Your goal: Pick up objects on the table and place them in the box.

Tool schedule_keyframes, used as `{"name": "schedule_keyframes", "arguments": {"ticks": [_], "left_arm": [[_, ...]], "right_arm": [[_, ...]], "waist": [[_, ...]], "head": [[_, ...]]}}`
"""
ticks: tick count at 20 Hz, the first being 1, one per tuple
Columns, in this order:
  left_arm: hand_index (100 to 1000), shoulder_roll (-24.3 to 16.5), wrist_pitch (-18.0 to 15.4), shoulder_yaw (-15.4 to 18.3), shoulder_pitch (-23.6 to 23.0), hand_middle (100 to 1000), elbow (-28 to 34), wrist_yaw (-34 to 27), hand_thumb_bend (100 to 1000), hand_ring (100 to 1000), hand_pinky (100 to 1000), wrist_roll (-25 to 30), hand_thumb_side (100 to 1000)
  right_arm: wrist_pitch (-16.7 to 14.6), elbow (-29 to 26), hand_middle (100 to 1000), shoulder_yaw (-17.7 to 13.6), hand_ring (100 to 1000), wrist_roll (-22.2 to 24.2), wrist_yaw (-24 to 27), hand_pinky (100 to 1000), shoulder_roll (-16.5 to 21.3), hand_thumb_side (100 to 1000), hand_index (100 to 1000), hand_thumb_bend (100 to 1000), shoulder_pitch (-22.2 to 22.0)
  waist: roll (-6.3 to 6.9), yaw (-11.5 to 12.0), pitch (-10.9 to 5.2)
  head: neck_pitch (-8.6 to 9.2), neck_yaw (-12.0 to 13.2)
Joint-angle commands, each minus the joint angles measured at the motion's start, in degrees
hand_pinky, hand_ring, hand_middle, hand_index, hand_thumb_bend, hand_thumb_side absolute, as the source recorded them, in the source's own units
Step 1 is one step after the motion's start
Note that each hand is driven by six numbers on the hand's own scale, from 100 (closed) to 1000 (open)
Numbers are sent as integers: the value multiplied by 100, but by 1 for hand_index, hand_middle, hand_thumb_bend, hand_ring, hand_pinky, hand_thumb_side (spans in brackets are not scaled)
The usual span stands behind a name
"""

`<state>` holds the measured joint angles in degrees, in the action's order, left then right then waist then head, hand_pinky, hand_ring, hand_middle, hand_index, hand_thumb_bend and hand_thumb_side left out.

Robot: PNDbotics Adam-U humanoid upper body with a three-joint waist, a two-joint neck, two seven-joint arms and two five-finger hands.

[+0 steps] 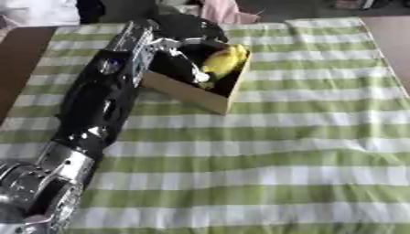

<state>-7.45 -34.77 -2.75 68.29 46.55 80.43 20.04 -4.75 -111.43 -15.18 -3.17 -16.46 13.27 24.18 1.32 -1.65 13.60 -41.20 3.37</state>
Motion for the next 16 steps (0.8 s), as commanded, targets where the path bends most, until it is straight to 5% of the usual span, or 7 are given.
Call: {"name": "schedule_keyframes", "arguments": {"ticks": [1,7,16], "left_arm": [[954,-33,10,74,98,886,147,-1,272,948,849,-123,580],[930,-24,33,114,86,845,376,-411,122,906,805,-213,452],[909,-268,168,36,49,817,1551,-1896,100,876,769,176,292]], "right_arm": [[-12,-102,743,-35,702,26,52,624,49,777,765,100,39],[-13,-103,743,-38,703,29,48,626,35,773,765,100,40],[-5,-132,743,-50,705,13,-15,630,40,765,766,100,30]], "waist": [[-30,4,-130],[-50,16,-162],[-54,82,-253]], "head": [[-8,-12],[-15,-19],[-79,-82]]}}
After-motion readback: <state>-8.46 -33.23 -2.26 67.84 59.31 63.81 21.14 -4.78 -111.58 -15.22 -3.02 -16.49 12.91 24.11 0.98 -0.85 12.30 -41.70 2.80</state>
